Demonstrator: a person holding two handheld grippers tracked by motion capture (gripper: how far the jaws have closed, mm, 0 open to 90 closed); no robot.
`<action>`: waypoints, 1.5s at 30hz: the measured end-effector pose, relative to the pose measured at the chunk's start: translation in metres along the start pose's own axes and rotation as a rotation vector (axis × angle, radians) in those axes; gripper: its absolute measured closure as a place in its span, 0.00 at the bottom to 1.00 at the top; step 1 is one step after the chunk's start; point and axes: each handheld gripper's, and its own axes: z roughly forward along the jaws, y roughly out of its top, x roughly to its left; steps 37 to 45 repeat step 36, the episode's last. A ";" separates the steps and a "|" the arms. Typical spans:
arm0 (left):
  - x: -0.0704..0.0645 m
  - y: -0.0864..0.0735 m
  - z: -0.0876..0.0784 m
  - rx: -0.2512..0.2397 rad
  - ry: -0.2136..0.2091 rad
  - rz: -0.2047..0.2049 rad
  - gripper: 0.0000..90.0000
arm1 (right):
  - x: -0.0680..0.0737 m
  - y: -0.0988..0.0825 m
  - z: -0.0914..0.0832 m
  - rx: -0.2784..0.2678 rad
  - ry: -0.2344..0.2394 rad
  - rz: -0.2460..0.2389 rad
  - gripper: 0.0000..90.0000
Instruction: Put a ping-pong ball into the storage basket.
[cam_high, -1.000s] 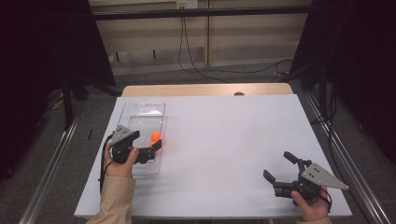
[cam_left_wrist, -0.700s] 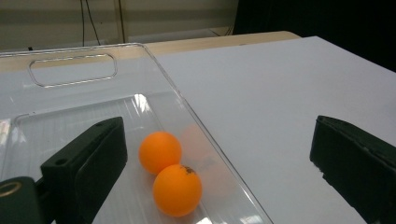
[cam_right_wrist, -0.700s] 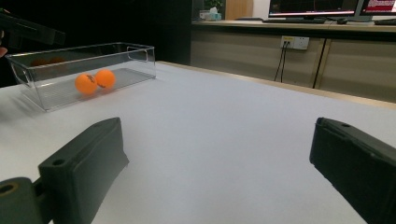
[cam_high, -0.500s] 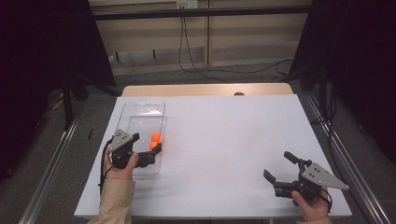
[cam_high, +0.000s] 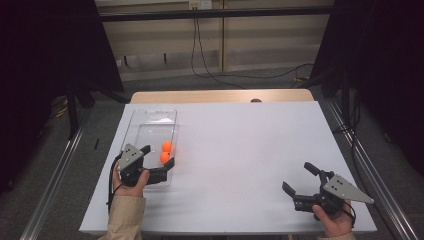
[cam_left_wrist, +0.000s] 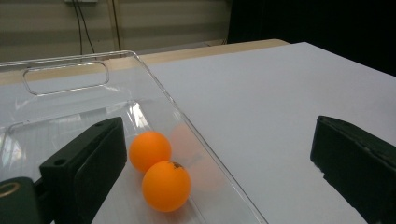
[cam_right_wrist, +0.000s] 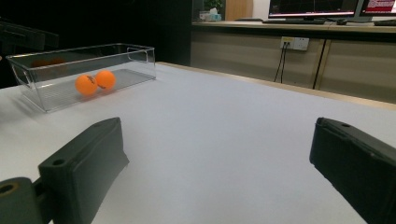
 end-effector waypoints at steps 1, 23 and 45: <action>0.000 -0.001 -0.001 -0.004 0.001 0.001 0.04 | 0.000 0.000 0.000 0.000 0.000 -0.002 0.03; 0.000 -0.014 -0.014 -0.048 0.007 0.005 0.04 | 0.000 0.000 -0.001 -0.001 0.001 -0.002 0.03; -0.001 -0.020 -0.011 -0.043 -0.010 0.005 0.04 | -0.001 -0.002 -0.001 0.006 -0.006 0.001 0.03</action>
